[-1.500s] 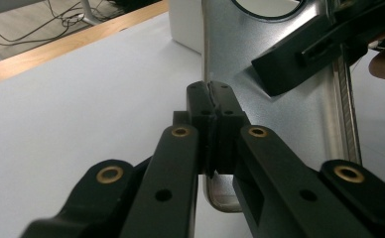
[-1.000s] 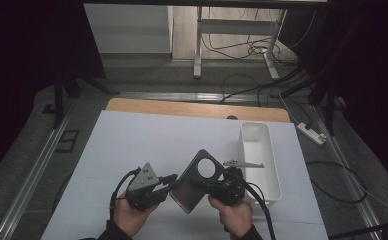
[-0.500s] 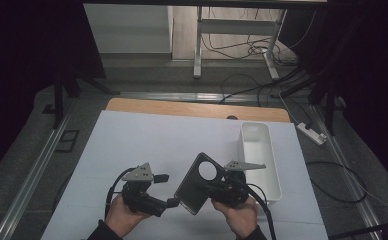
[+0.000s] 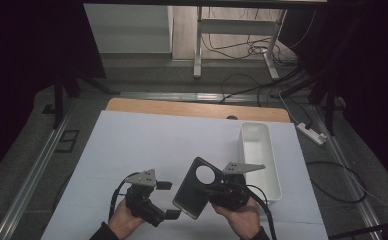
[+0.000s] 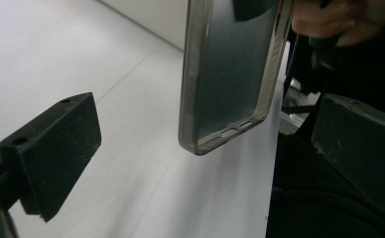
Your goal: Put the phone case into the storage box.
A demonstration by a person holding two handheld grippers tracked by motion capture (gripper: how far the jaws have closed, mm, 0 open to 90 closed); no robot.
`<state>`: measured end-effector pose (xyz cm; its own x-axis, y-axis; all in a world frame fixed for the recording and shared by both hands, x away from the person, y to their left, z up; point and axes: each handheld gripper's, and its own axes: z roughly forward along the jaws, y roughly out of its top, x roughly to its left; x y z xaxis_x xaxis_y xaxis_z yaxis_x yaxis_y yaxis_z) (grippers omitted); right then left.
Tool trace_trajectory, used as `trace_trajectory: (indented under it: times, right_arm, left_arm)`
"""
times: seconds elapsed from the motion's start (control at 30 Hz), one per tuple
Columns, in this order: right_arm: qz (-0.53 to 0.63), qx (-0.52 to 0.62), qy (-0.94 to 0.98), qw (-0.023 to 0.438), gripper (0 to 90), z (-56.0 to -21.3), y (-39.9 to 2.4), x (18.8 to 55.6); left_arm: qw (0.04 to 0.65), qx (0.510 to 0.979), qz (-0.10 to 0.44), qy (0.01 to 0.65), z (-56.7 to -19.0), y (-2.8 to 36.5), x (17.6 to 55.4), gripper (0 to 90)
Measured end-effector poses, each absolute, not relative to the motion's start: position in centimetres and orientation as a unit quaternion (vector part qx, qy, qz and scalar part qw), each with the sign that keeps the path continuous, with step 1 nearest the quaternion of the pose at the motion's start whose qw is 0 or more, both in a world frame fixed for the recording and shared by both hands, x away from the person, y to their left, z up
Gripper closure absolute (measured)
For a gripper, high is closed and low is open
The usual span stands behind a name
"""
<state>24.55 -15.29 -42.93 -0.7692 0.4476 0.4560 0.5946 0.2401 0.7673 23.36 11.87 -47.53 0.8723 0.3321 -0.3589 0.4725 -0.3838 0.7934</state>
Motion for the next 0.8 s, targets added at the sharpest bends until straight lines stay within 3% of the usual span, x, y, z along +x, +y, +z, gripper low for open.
trace_trajectory:
  times: [0.53,0.67,0.77,0.8]
  right_arm:
    - [-0.518,-0.284,-0.802,0.09,85.8,-43.0,-14.2,23.9]
    - [-0.521,-0.274,-0.802,0.101,85.8,-42.9,-14.1,23.9]
    - [-0.522,-0.269,-0.802,0.107,85.8,-42.9,-14.0,23.8]
    - [-0.523,-0.265,-0.802,0.11,85.8,-42.8,-14.0,23.8]
  left_arm:
    - [0.494,0.835,-0.106,0.219,-48.0,10.6,23.2,0.0]
    - [0.494,0.839,-0.106,0.202,-47.9,10.5,23.0,10.0]
    - [0.502,0.835,-0.121,0.189,-47.8,10.6,22.9,23.8]
    - [0.504,0.834,-0.127,0.184,-47.8,10.6,22.9,35.0]
